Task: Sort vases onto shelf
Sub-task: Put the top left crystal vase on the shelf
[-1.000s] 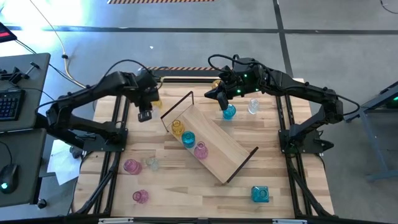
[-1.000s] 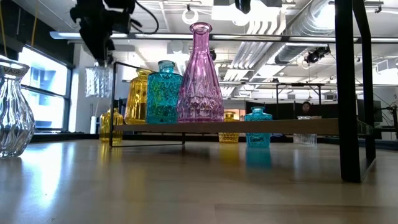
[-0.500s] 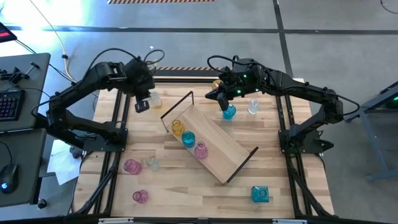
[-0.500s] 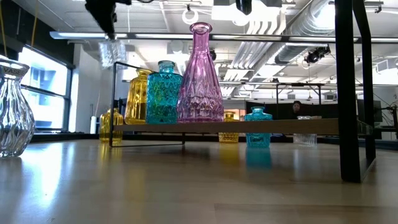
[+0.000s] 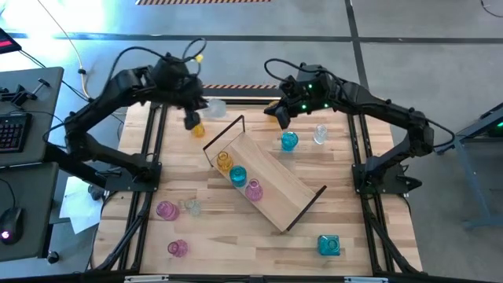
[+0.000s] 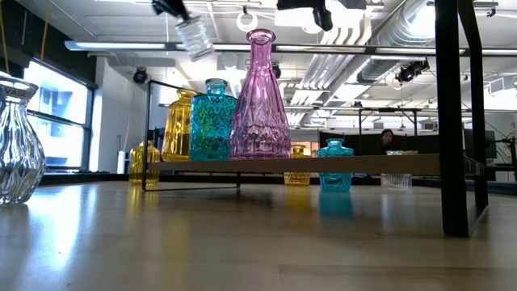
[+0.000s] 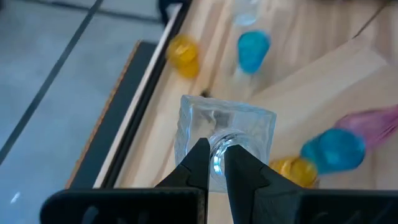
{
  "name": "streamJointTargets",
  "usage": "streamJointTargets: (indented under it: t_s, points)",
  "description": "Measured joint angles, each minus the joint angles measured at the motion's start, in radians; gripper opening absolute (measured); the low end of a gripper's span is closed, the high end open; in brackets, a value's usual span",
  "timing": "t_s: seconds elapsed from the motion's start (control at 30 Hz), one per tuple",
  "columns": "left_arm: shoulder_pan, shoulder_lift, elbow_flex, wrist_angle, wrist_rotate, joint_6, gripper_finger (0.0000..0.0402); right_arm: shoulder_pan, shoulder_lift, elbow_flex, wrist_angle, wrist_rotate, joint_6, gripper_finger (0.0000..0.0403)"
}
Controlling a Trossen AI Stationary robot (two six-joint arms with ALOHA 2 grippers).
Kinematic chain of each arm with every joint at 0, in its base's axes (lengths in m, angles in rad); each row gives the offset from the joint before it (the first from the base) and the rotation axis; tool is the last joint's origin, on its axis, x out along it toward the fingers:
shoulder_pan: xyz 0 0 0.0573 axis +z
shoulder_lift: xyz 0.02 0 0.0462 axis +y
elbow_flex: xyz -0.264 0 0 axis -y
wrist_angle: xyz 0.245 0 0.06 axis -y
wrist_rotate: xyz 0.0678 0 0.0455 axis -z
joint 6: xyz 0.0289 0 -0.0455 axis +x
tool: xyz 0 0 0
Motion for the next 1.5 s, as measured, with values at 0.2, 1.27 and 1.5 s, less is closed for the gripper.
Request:
streamJointTargets:
  t_s: [0.2, 1.27, 1.5]
  points:
    - [-0.073, 0.117, 0.034, 0.087, 0.024, 0.022, 0.0015, -0.078, 0.0, 0.0, -0.065, 0.0, -0.019, 0.0]
    - [-0.32, 0.585, 0.14, 0.38, 0.214, -0.004, 0.0015, -0.281, -0.001, 0.0, -0.541, -0.116, -0.217, 0.0]
    - [-0.301, 0.632, 0.15, 0.164, 0.199, 0.134, 0.0015, -0.178, -0.001, 0.0, -0.618, -0.116, -0.073, 0.0]
